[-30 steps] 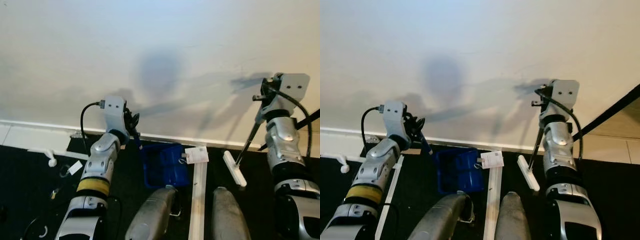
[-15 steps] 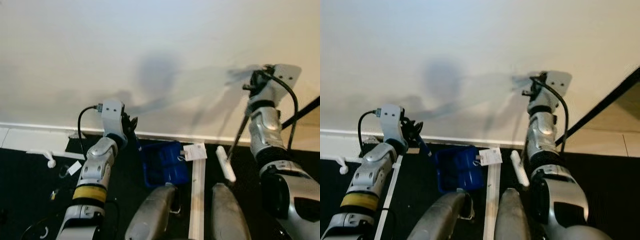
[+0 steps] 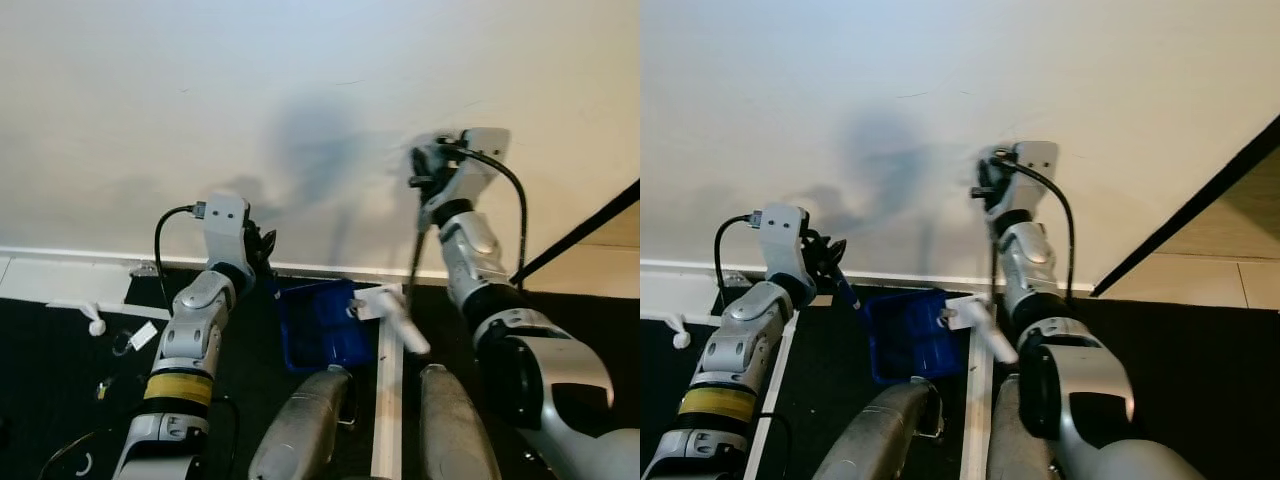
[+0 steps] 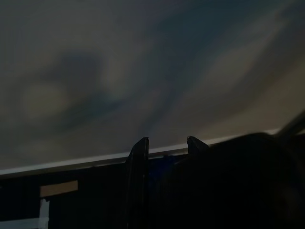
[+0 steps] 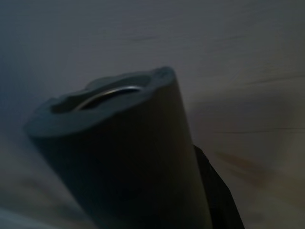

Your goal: Sweep floor

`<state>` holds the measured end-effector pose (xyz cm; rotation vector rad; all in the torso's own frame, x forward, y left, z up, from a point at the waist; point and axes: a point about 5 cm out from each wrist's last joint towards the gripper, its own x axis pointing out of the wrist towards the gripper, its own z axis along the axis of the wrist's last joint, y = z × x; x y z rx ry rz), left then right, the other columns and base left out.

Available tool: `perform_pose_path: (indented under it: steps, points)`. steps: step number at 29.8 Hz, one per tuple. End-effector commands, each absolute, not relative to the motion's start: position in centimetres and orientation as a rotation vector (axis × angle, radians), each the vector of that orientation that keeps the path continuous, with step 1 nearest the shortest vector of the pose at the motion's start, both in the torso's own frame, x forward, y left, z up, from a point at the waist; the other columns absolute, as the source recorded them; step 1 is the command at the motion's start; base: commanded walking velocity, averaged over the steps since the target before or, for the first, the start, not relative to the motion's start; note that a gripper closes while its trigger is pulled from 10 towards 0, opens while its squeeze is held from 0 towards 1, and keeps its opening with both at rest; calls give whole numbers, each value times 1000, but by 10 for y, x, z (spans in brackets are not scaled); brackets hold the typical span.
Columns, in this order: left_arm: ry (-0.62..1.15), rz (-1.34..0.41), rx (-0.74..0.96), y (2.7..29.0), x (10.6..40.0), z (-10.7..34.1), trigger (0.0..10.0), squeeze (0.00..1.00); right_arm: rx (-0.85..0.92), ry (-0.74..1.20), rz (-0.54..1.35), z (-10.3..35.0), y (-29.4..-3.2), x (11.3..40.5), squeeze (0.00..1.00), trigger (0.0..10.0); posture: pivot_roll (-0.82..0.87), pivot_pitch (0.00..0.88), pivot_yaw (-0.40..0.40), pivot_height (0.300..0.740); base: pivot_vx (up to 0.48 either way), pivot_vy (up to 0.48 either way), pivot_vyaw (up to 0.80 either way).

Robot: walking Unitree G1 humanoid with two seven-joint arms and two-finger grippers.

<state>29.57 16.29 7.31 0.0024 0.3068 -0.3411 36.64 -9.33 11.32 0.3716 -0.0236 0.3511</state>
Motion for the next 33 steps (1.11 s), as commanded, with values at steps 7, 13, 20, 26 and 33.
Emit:
perform_pose_path:
  steps: [7,13,20,26,33]
  points:
    - [416,-419,-76,141,288,51,10000,0,462,-106,402,133,-82,372,0,10000,54,230,94,740,0,0,0]
    - [414,-415,-83,141,289,50,10000,0,325,-289,413,166,-110,375,0,10000,17,223,81,740,0,0,0]
    - [428,-421,-82,139,289,45,10000,0,227,-417,353,193,-161,352,0,10000,-18,222,84,740,0,0,0]
    - [432,-441,-79,135,291,44,10000,0,161,-363,231,179,-198,334,0,10000,-43,220,96,740,0,0,0]
    - [430,-450,-71,136,293,44,10000,0,6,-164,114,154,-218,321,0,10000,-42,217,100,740,0,0,0]
